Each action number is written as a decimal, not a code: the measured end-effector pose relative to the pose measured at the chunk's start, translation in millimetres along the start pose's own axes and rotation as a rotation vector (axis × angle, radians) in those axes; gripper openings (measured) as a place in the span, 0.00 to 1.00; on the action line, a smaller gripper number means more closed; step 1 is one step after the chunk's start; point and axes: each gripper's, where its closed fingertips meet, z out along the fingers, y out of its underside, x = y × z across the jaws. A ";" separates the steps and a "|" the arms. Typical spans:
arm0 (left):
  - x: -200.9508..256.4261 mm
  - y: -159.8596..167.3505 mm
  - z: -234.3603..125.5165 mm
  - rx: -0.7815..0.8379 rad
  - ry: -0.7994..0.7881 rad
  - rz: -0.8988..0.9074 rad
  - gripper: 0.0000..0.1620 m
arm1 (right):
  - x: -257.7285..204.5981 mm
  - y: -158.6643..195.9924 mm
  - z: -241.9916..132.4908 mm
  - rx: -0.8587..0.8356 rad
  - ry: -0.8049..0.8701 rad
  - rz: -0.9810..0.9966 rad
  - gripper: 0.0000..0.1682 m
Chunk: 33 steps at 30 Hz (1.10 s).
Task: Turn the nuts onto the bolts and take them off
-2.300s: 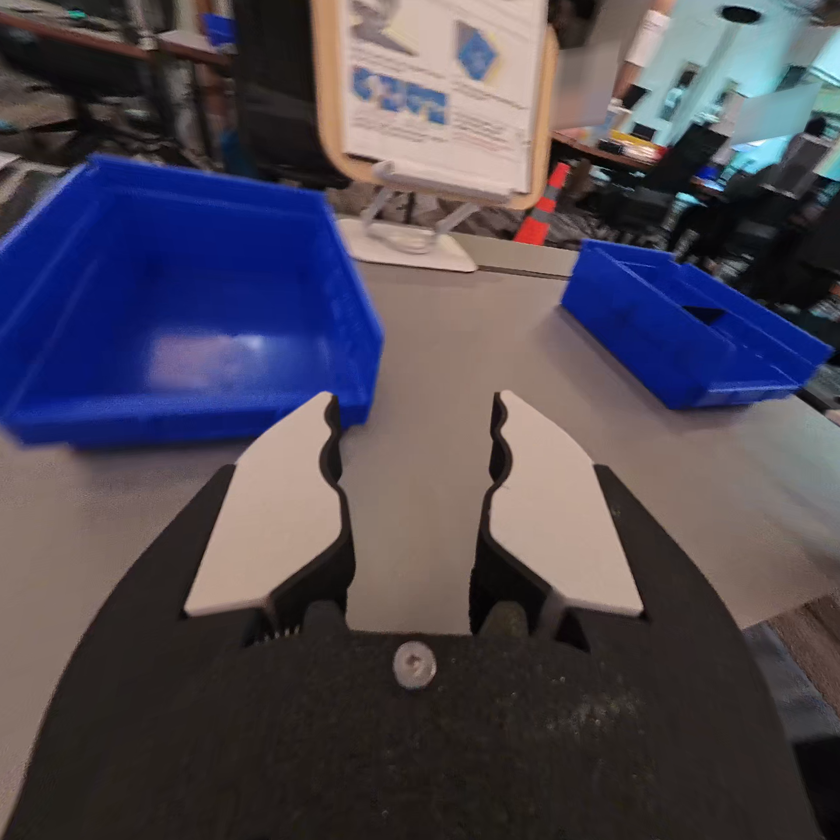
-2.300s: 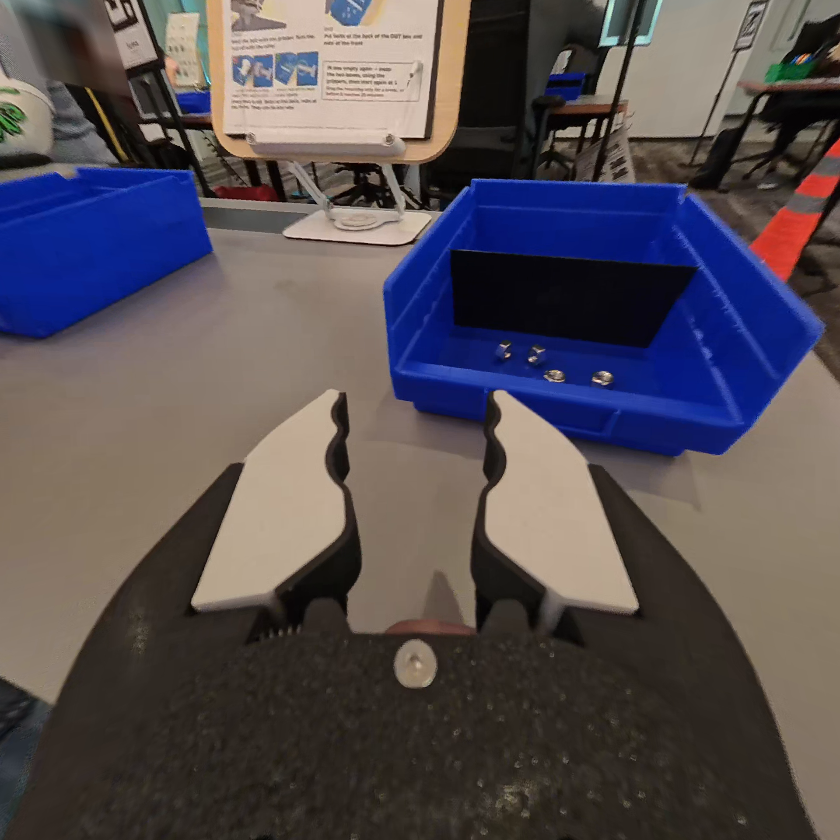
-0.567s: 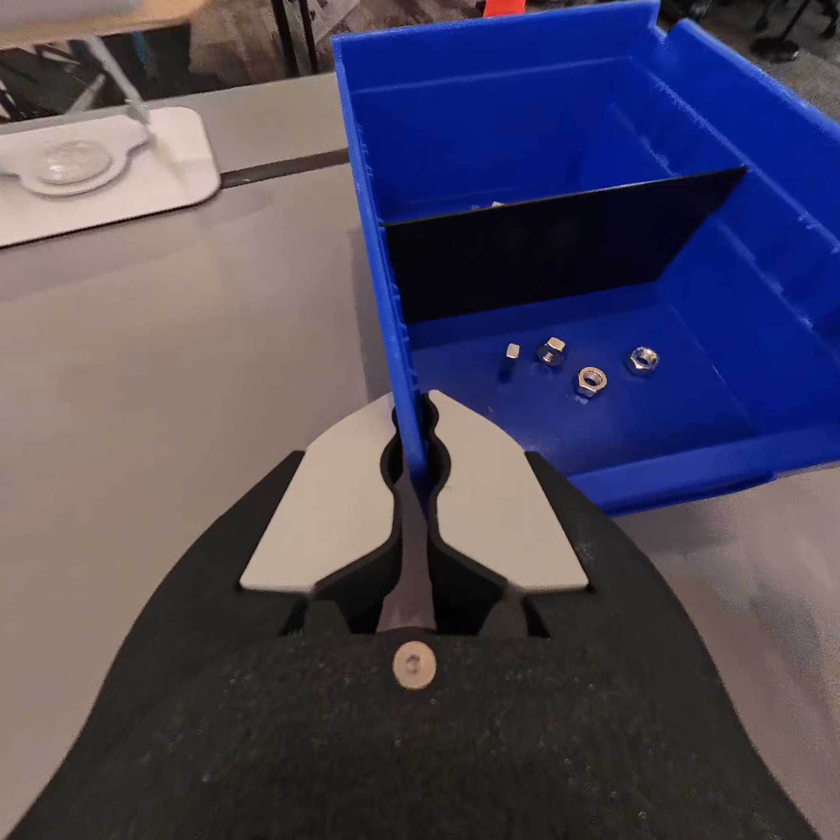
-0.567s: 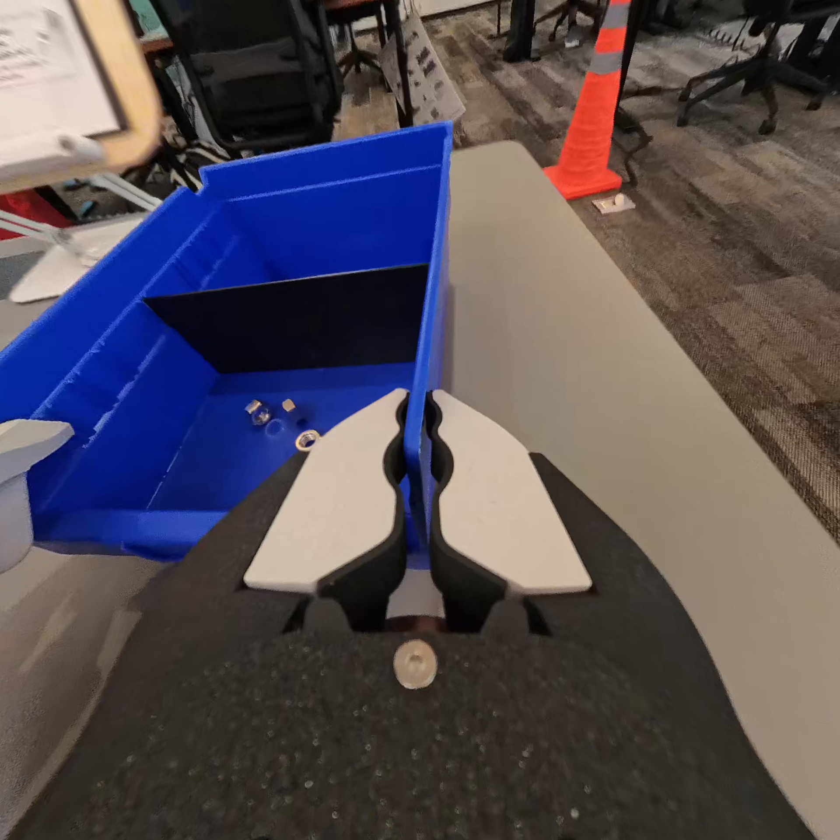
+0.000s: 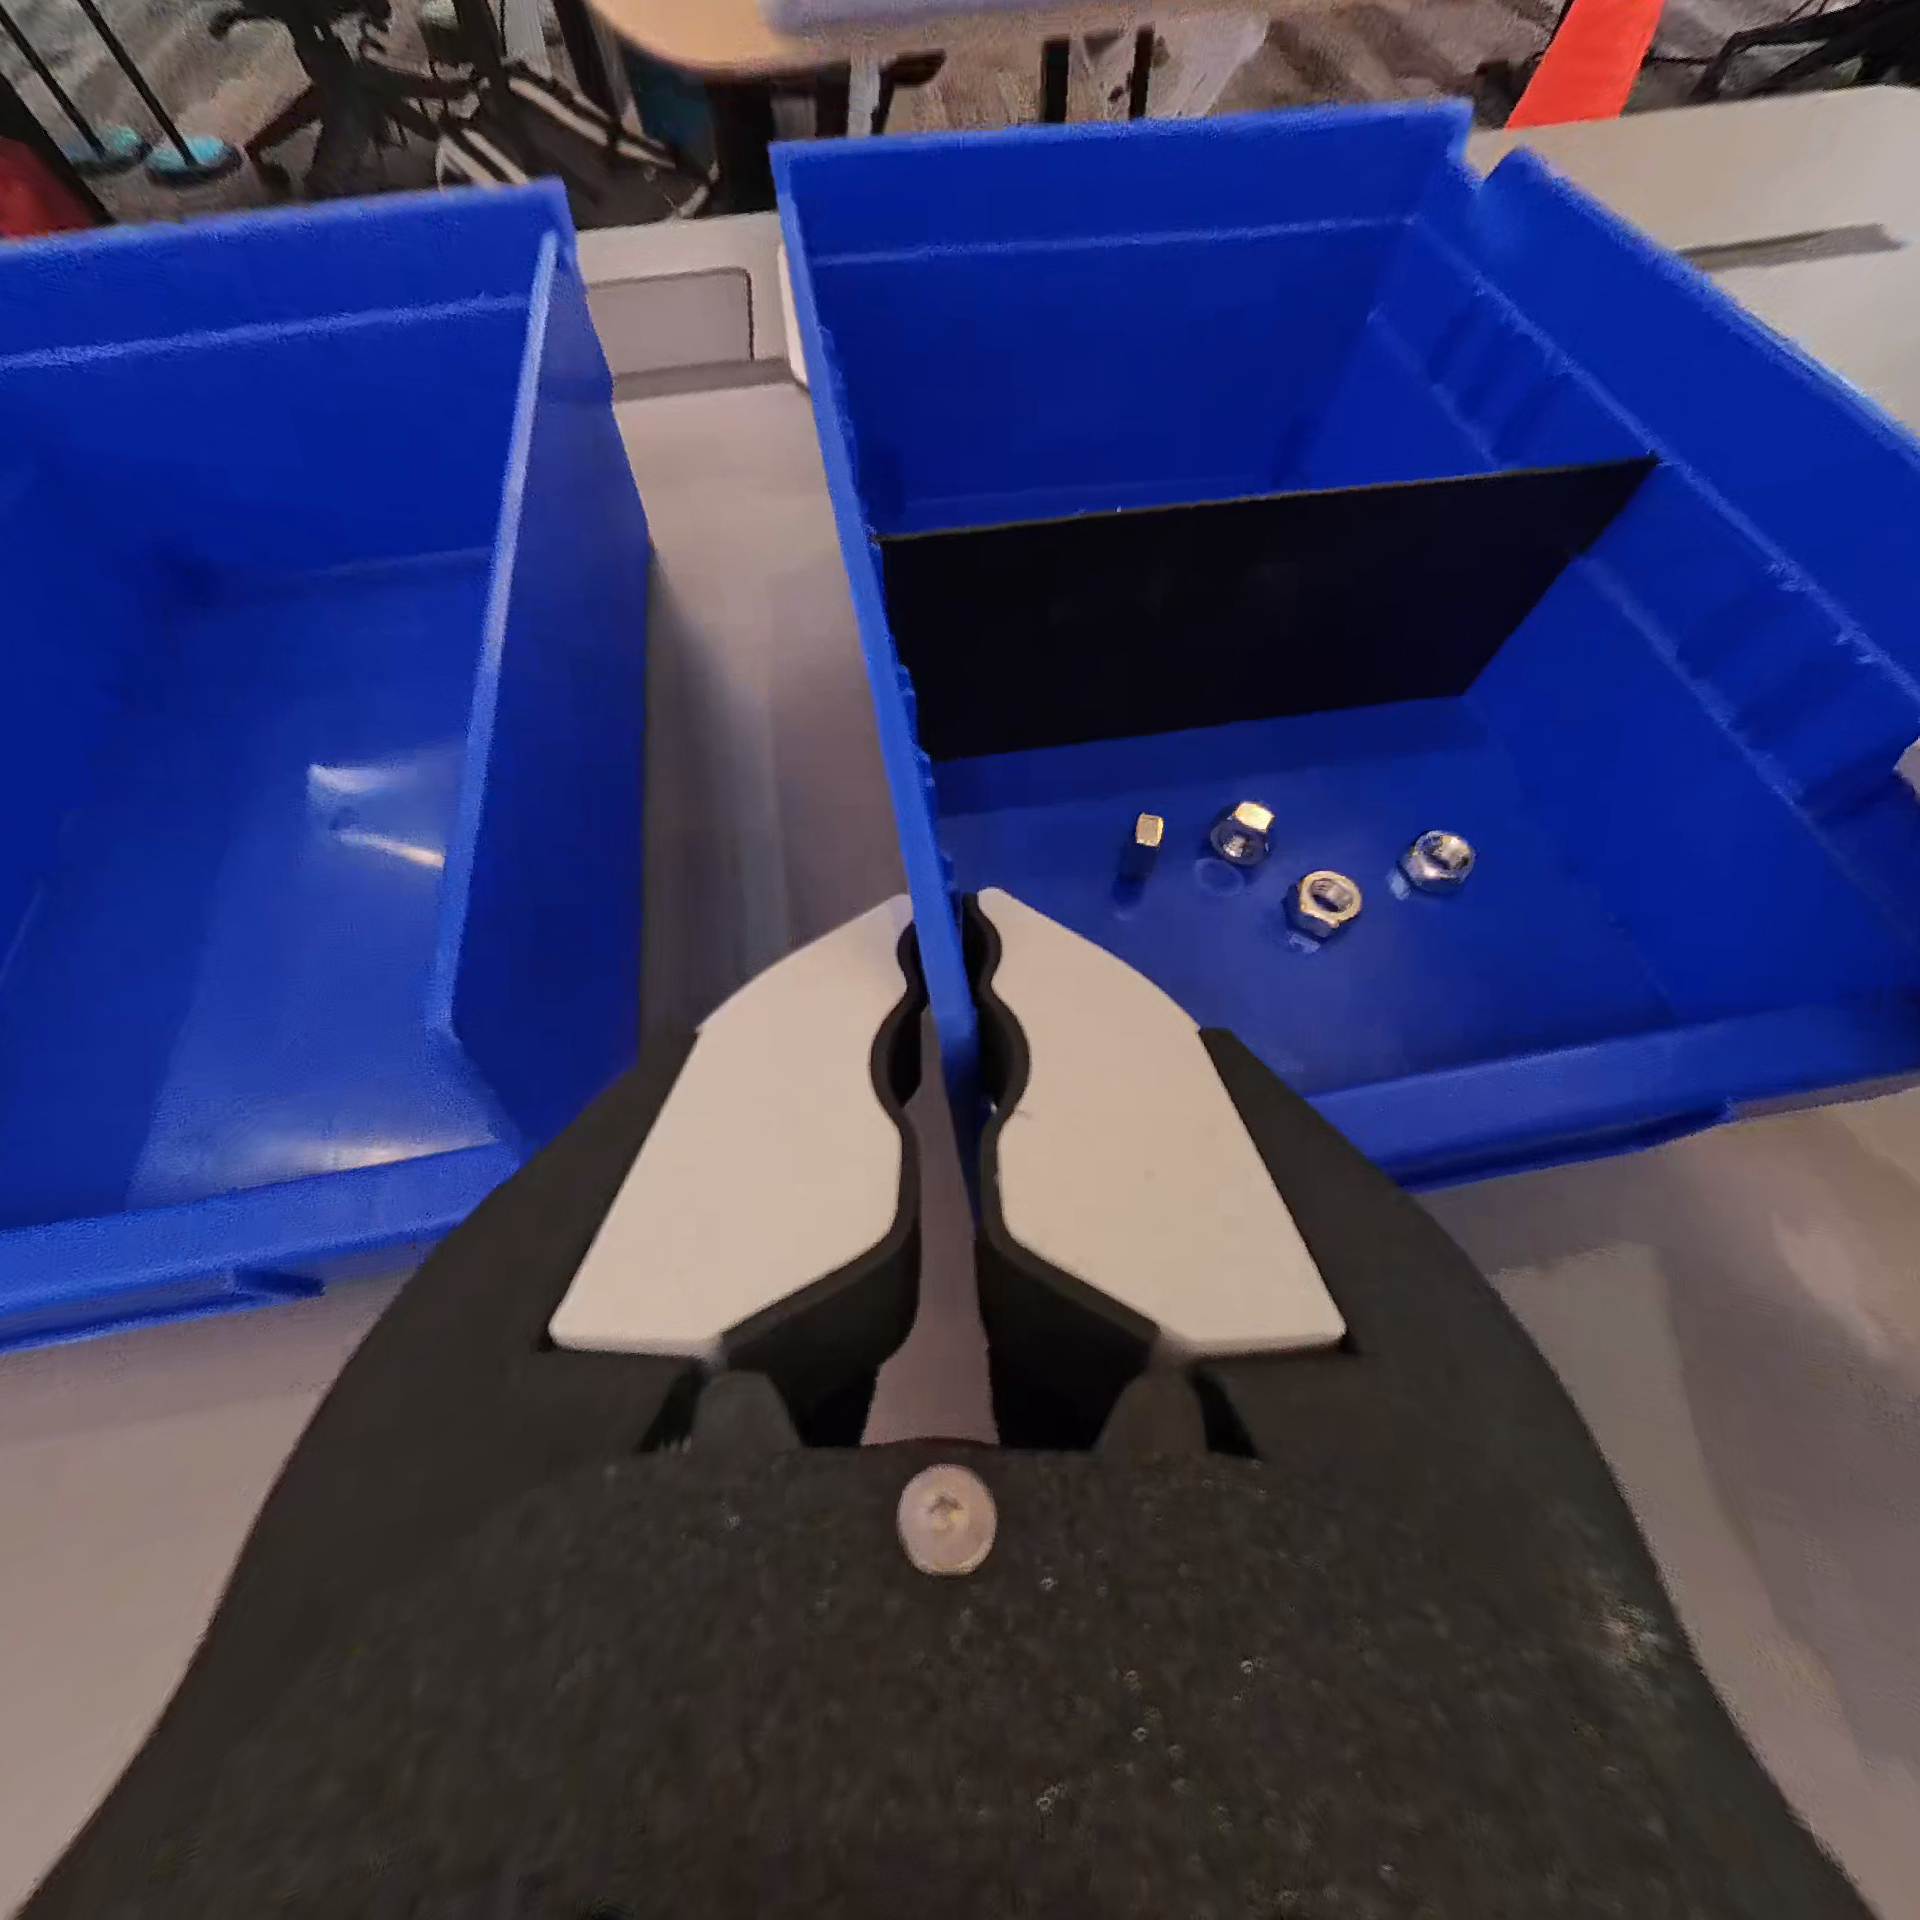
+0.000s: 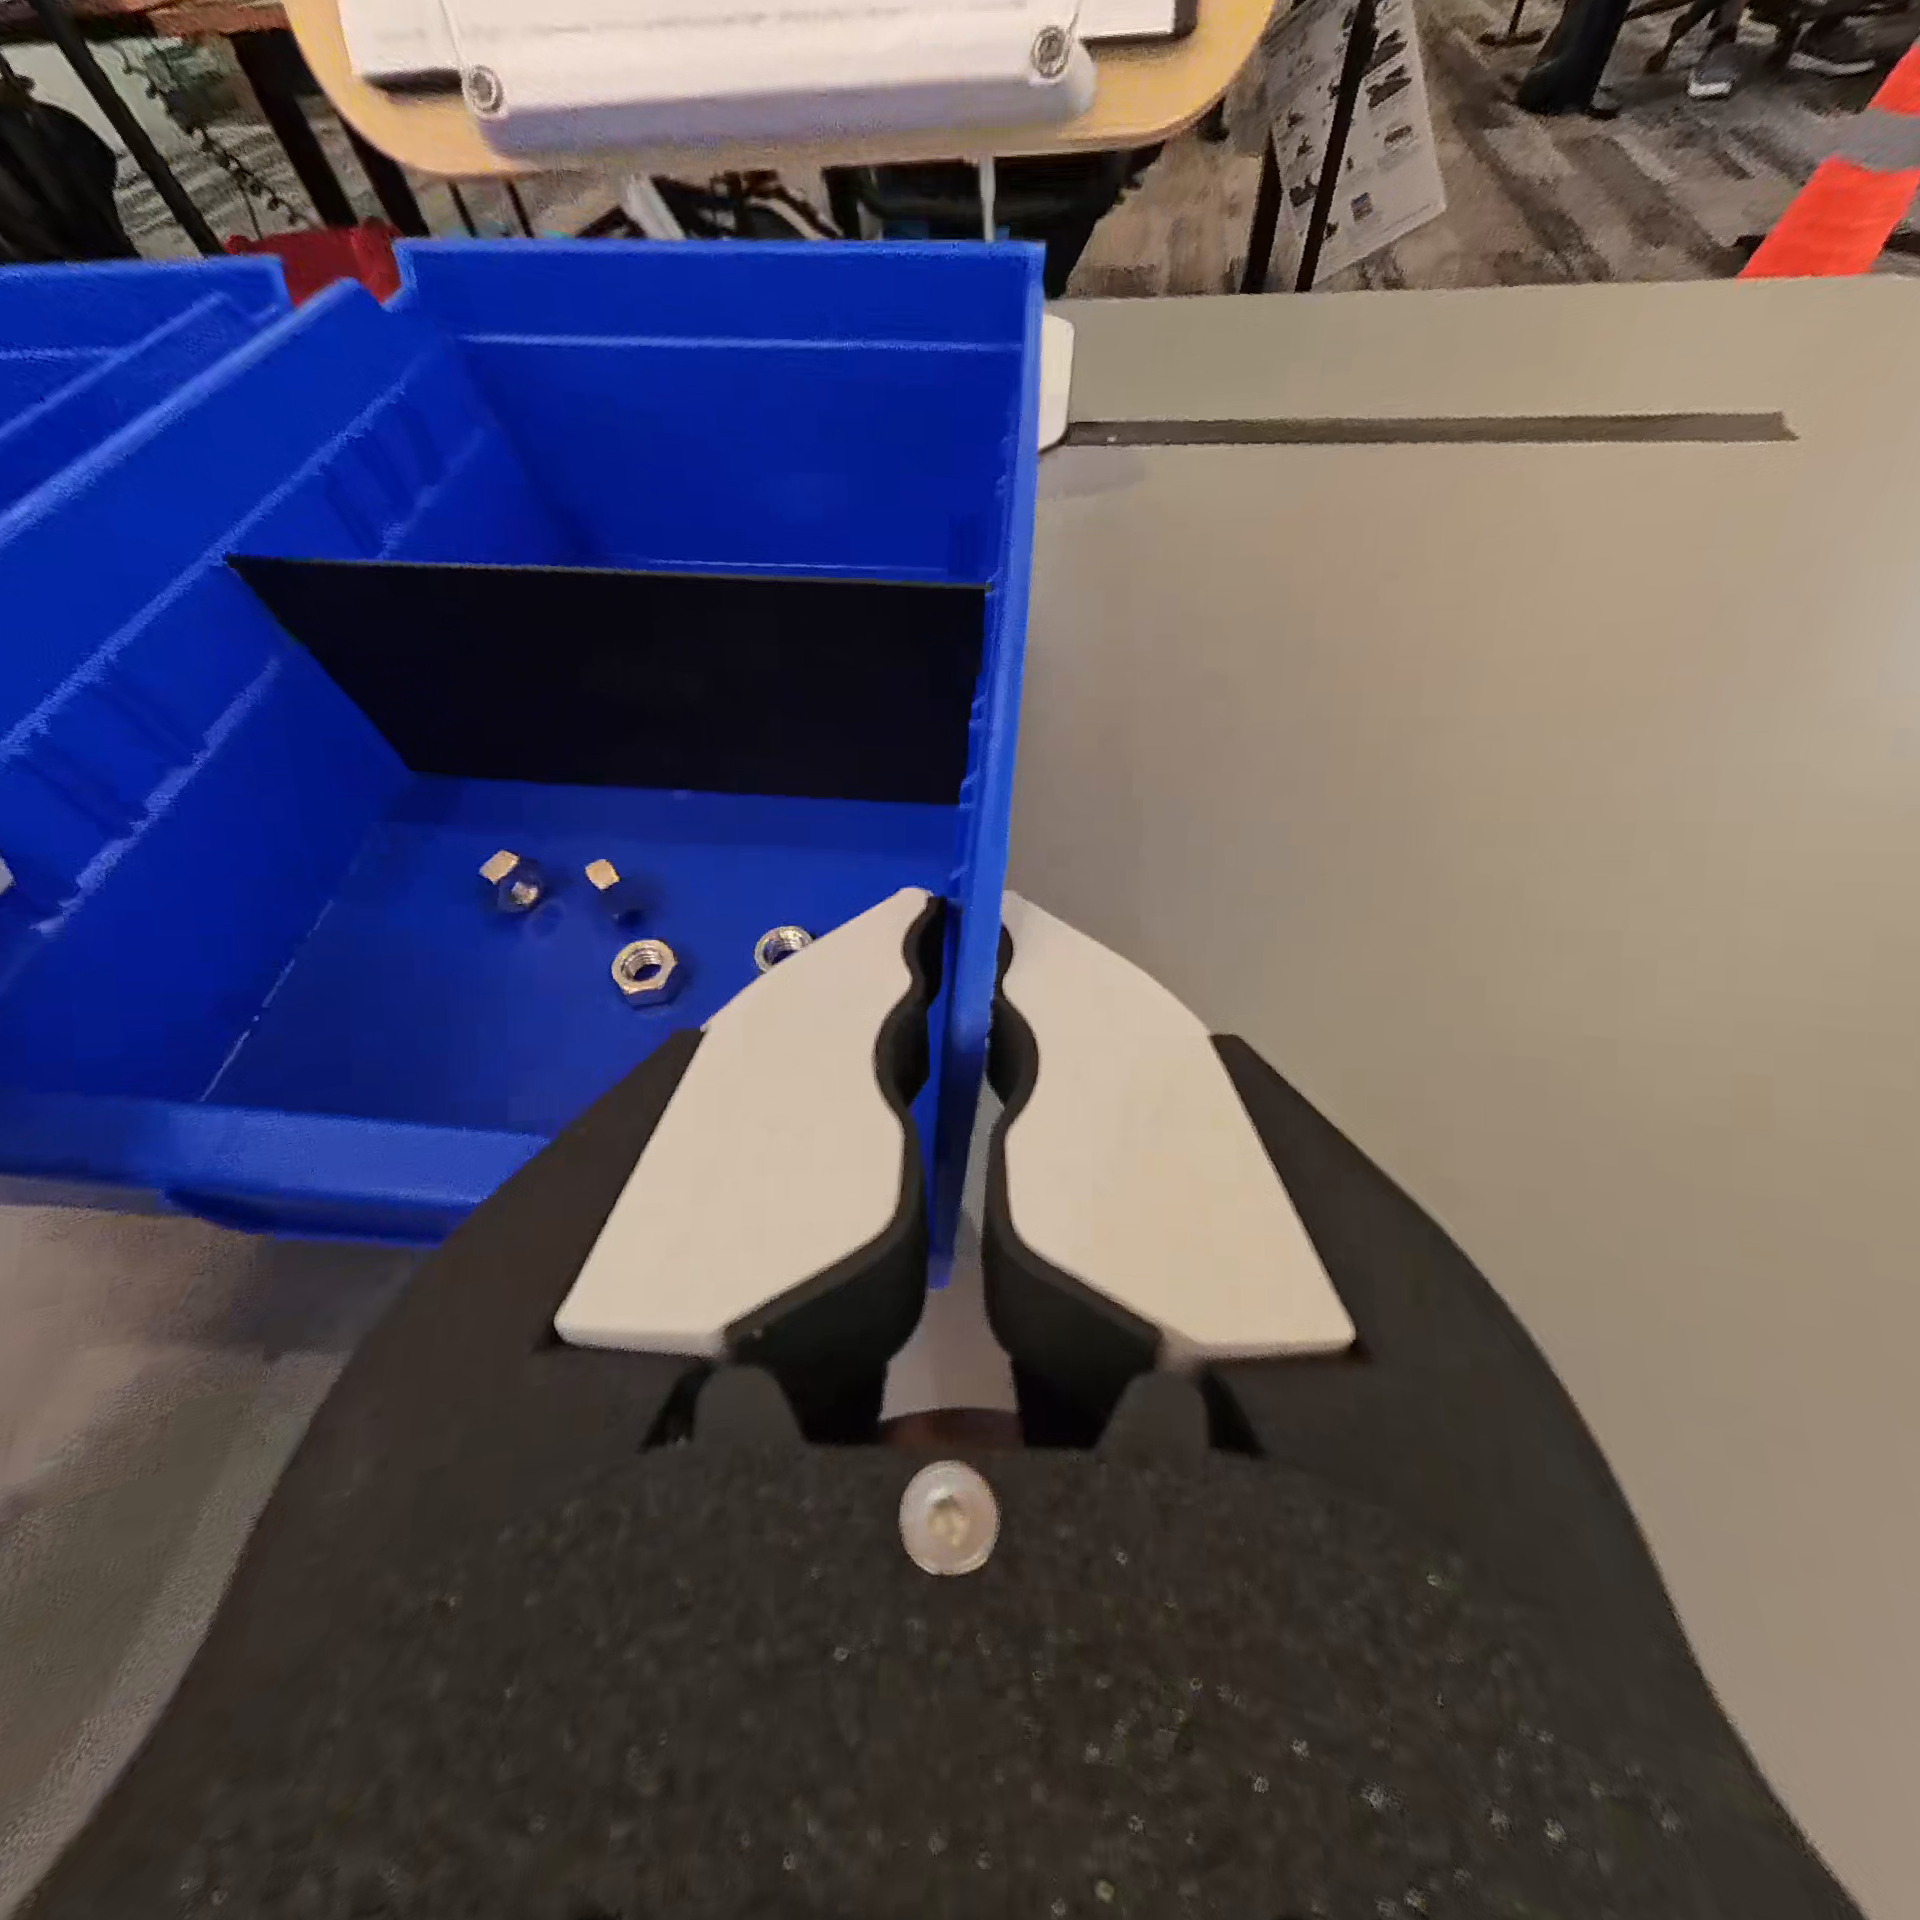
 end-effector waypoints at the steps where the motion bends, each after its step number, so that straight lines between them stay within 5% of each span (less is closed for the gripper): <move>1: -1.2 4.7 2.4 -0.004 -0.004 -0.001 0.02 | -0.8 -0.4 0.1 0.012 -0.007 -0.010 0.03; 5: -2.4 9.5 -0.5 0.040 0.004 0.035 0.09 | 0.0 -10.4 -0.1 0.083 -0.043 -0.097 0.06; 8: 5.5 10.2 -25.9 0.040 0.121 -0.055 0.30 | 8.1 -25.3 -18.1 0.185 -0.075 -0.161 0.34; 12: 13.3 15.2 -95.8 0.036 0.428 -0.151 0.45 | -6.4 -41.7 -56.4 0.283 -0.258 -0.272 0.46; 17: -117.3 33.0 -136.1 0.151 0.185 -0.154 0.48 | -14.3 -8.5 -99.1 0.275 -0.399 -0.325 0.53; 20: -212.5 38.0 -116.7 0.133 0.019 -0.128 0.50 | -25.9 7.5 -117.1 0.285 -0.483 -0.301 0.54; 24: -261.2 45.7 -61.0 -0.006 0.030 -0.149 0.52 | -41.1 9.1 -119.7 0.262 -0.472 -0.337 0.54; 27: -283.2 45.6 -26.5 -0.076 -0.039 -0.140 0.45 | -52.6 12.2 -121.5 0.242 -0.485 -0.317 0.54; 31: -284.0 42.6 -12.4 -0.115 -0.014 -0.165 0.01 | -67.1 31.8 -114.9 0.145 -0.449 -0.375 0.53; 33: -280.2 45.8 -18.3 -0.113 -0.040 -0.143 0.01 | -79.7 39.3 -110.3 0.088 -0.421 -0.400 0.51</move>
